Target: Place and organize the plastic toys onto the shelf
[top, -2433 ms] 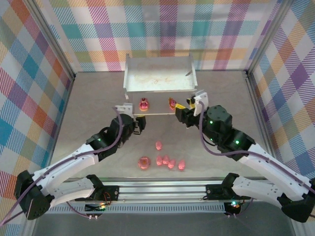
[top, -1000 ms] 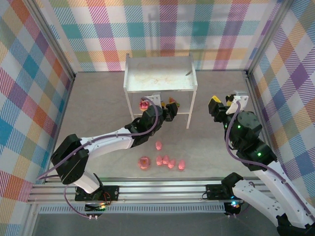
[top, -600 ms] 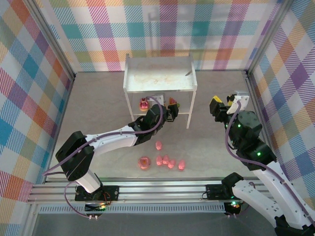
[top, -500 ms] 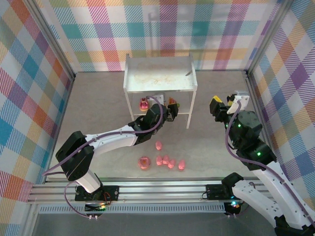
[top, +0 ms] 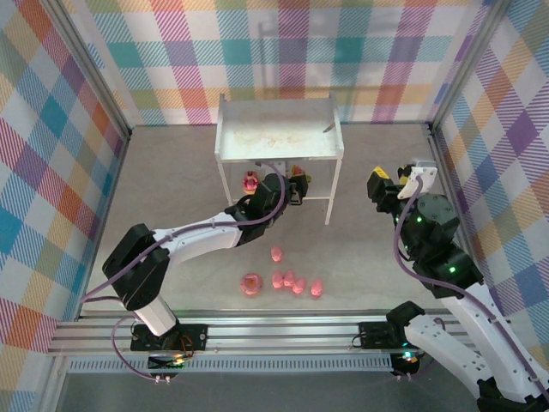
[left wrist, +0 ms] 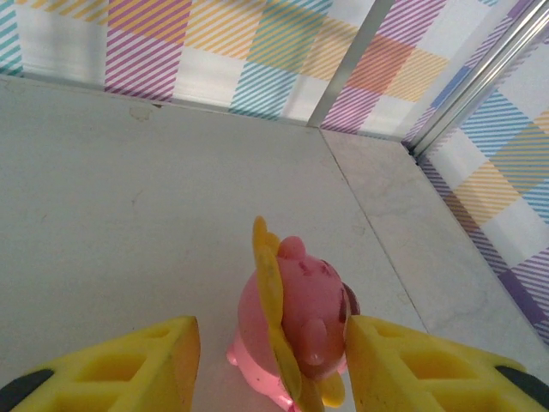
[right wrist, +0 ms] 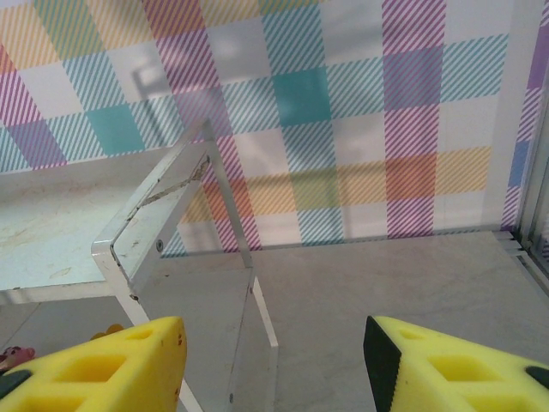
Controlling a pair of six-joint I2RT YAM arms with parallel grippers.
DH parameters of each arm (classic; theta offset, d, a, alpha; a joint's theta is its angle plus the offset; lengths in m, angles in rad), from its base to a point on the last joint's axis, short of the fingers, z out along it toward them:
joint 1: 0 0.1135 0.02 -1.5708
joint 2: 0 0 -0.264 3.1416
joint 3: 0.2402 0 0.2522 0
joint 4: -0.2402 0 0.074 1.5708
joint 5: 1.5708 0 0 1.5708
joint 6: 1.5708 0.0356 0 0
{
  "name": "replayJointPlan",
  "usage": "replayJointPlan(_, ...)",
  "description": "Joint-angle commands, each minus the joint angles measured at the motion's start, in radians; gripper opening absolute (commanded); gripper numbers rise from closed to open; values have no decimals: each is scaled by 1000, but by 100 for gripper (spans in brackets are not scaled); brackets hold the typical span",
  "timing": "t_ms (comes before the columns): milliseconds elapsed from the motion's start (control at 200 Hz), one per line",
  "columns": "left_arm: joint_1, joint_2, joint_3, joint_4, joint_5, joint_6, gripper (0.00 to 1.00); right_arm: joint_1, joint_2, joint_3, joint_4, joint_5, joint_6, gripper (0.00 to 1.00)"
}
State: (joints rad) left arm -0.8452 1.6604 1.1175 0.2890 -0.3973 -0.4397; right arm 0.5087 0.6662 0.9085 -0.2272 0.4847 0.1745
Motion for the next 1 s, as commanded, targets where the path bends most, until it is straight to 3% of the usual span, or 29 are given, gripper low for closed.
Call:
replayJointPlan(0, 18, 24, 35, -28, 28, 29, 47, -10, -17, -12, 12, -6, -4, 58)
replayJointPlan(190, 26, 39, 56, -56, 62, 46, 44, -13, -23, -10, 8, -4, -5, 60)
replayJointPlan(310, 28, 36, 57, -69, 75, 55, 35, -15, -24, -8, 8, -3, -6, 60)
replayJointPlan(510, 32, 23, 50, -80, 64, 65, 35, -16, -24, -5, 5, -6, -6, 60)
replayJointPlan(840, 62, 38, 68, -106, 149, 92, 37, -15, -20, 2, 9, -9, -9, 60)
replayJointPlan(965, 68, 33, 55, -91, 160, 84, 34, -17, -20, 3, 4, -10, -9, 60)
replayJointPlan(995, 69, 31, 54, -92, 163, 83, 29, -16, -20, 4, 3, -10, -9, 60)
